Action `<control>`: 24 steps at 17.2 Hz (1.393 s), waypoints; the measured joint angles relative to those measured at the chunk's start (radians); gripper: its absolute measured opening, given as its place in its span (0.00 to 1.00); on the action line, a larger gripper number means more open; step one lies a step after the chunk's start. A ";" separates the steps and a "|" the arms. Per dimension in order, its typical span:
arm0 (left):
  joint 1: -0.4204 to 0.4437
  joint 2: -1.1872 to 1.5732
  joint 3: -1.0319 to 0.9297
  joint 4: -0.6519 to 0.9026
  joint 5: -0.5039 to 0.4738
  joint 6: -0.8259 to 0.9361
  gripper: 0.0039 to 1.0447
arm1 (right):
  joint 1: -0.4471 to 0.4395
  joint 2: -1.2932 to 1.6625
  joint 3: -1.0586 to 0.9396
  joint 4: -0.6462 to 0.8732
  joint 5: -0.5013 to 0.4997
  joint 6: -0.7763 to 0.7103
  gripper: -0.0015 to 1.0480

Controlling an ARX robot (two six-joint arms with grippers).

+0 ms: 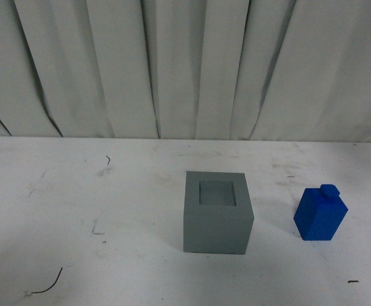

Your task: Insert blue part into gray base

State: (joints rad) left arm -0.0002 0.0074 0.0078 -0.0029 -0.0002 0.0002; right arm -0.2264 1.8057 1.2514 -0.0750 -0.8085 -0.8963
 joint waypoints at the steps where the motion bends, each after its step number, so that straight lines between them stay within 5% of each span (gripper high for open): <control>1: 0.000 0.000 0.000 0.000 0.000 0.000 0.94 | 0.011 0.008 0.047 -0.107 -0.010 -0.084 0.94; 7: 0.000 0.000 0.000 0.000 0.000 0.000 0.94 | 0.071 0.162 0.223 -0.578 0.050 -0.443 0.94; 24: 0.000 0.000 0.000 0.000 0.000 0.000 0.94 | 0.155 0.451 0.372 -0.774 0.171 -0.656 0.94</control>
State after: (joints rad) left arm -0.0002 0.0074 0.0078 -0.0029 -0.0002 -0.0002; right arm -0.0711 2.2566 1.6230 -0.8486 -0.6376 -1.5524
